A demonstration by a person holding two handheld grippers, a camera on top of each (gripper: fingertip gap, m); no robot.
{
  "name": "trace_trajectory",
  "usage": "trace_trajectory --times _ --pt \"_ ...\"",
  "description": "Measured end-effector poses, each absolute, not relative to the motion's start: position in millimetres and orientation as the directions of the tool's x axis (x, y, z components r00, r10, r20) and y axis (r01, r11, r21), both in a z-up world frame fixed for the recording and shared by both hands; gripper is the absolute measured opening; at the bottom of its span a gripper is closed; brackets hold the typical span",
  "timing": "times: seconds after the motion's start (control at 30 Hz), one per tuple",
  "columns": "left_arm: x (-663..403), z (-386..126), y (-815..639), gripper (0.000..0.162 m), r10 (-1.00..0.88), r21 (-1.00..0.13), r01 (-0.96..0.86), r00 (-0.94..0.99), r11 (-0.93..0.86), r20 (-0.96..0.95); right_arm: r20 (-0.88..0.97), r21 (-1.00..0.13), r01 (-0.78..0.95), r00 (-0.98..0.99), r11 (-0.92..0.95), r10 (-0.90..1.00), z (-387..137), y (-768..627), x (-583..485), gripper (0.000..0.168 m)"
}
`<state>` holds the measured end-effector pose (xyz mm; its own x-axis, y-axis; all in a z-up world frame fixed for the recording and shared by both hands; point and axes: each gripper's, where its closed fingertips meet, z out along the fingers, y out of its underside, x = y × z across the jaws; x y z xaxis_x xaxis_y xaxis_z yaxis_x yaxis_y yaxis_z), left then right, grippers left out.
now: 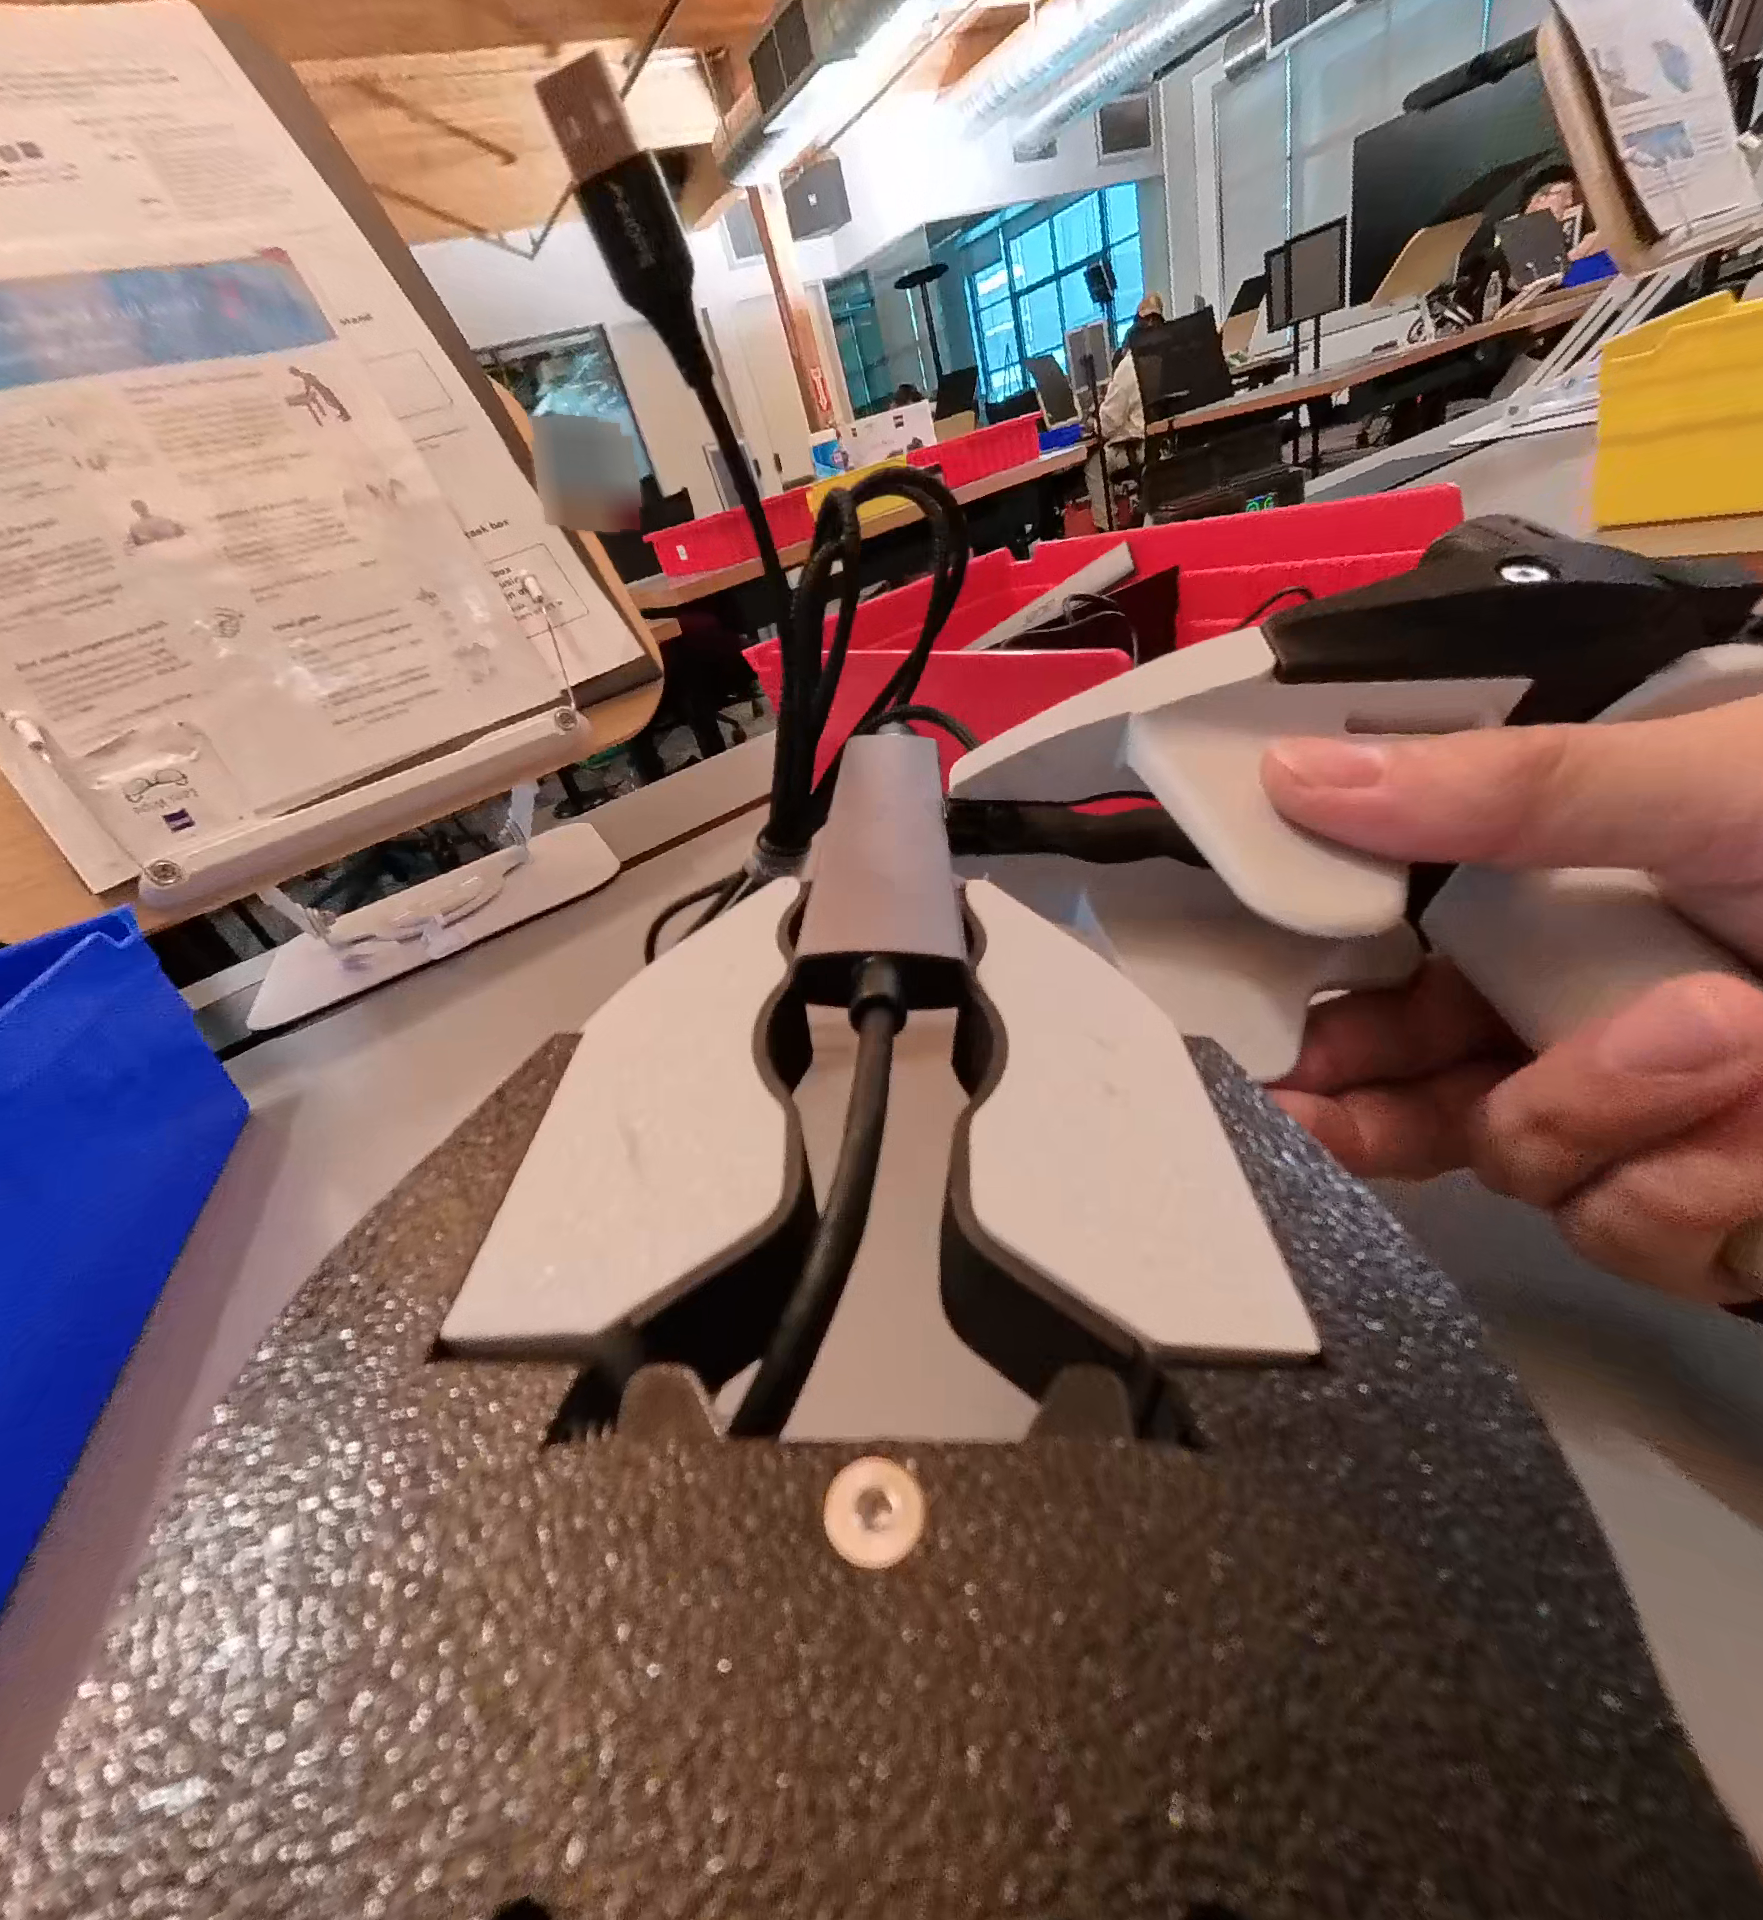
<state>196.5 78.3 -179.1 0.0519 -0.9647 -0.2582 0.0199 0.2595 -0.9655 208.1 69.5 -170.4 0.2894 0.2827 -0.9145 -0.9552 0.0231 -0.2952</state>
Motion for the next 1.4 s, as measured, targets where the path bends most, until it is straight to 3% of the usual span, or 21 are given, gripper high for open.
trace_trajectory --times 0.43,0.7,0.9,1.4 --pt "186.9 -179.1 109.6 0.024 -0.968 -0.969 0.018 0.057 0.246 -0.245 -0.872 -0.414 -0.910 0.405 0.028 0.276 -170.0 100.3 197.6 0.012" --pt "189.3 -185.1 111.9 0.024 -0.949 -0.950 -0.029 0.061 0.310 -0.311 -0.873 -0.424 -0.906 0.413 0.014 0.258 -178.8 99.7 199.0 0.011" --pt "188.5 -182.2 106.0 0.025 -0.967 -0.967 0.001 0.012 0.255 -0.255 -0.858 -0.465 -0.885 0.448 -0.008 0.249 -174.1 92.2 196.5 0.012" --pt "186.1 -179.8 107.0 0.025 -0.963 -0.963 0.021 0.034 0.268 -0.268 -0.891 -0.344 -0.936 0.349 0.068 0.291 -169.9 91.5 194.0 0.010"
